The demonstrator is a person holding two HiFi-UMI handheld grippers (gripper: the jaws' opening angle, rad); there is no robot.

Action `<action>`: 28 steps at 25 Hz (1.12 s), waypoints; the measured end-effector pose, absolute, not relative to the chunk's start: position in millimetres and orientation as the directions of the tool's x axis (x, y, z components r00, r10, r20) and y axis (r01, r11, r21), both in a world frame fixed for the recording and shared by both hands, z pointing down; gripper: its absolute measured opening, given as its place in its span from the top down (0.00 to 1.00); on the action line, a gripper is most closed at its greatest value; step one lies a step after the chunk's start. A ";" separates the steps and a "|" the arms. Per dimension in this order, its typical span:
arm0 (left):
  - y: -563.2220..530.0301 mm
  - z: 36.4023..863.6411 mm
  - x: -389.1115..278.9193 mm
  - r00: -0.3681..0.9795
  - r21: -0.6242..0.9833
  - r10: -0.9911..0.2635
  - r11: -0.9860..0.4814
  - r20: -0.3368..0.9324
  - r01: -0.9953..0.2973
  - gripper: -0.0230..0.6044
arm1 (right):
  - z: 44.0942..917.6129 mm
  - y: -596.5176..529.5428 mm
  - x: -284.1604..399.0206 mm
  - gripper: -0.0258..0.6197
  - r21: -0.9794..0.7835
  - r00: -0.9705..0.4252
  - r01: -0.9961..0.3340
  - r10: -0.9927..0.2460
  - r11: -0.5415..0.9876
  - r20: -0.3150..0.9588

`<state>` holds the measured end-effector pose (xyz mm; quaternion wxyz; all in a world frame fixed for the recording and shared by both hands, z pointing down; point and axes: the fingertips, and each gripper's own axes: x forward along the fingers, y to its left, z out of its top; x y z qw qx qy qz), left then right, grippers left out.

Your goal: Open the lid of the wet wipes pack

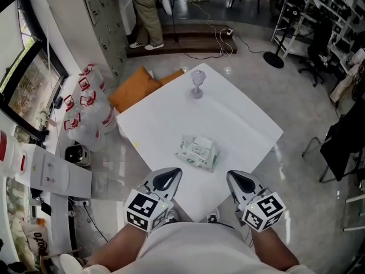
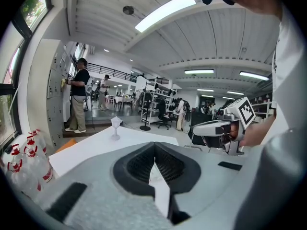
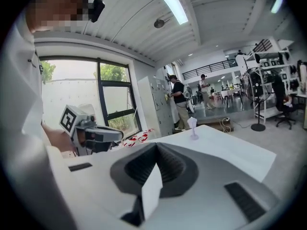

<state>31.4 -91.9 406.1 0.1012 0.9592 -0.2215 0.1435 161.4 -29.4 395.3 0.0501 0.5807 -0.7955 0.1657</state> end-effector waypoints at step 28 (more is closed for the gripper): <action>-87.6 411.9 38.0 0.865 0.126 -0.370 -0.894 0.338 -0.431 0.95 | 424.9 -30.3 152.0 0.95 -0.219 -0.343 -0.934 -0.875 0.281 0.341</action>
